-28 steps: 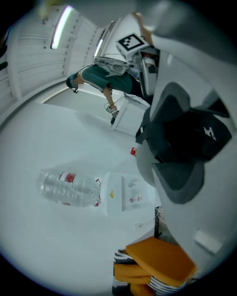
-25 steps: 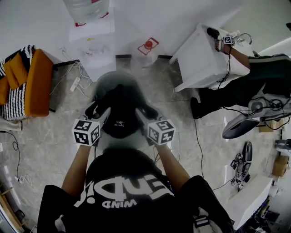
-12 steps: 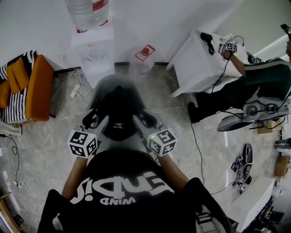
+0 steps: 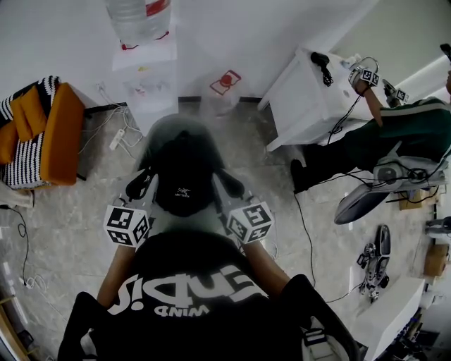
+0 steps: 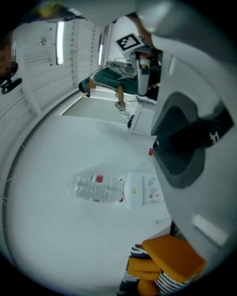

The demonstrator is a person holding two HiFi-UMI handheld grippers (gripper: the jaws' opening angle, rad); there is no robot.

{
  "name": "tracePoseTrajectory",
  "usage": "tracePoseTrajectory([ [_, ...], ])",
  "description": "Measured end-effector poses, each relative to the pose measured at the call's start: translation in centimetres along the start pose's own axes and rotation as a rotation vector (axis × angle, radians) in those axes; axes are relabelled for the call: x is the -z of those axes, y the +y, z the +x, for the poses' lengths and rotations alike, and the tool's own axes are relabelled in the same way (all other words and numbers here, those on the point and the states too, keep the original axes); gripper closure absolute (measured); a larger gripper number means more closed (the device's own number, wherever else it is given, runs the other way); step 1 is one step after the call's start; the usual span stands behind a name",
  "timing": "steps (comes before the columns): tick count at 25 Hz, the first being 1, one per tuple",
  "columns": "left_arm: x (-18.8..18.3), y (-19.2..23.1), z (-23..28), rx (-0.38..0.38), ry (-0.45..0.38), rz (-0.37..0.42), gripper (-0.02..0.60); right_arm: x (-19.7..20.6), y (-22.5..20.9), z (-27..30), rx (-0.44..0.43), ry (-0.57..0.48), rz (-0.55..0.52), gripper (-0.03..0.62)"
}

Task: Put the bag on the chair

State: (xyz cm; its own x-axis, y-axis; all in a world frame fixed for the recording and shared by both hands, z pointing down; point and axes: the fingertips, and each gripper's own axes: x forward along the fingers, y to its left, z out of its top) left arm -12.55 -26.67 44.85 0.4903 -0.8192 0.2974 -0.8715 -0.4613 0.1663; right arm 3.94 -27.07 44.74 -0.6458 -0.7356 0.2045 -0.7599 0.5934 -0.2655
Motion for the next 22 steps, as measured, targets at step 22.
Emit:
tracePoseTrajectory([
  [22,1.8,1.4,-0.4,-0.056,-0.045,-0.03,0.58,3.1,-1.1,-1.1,0.088,0.016,-0.022,0.594],
])
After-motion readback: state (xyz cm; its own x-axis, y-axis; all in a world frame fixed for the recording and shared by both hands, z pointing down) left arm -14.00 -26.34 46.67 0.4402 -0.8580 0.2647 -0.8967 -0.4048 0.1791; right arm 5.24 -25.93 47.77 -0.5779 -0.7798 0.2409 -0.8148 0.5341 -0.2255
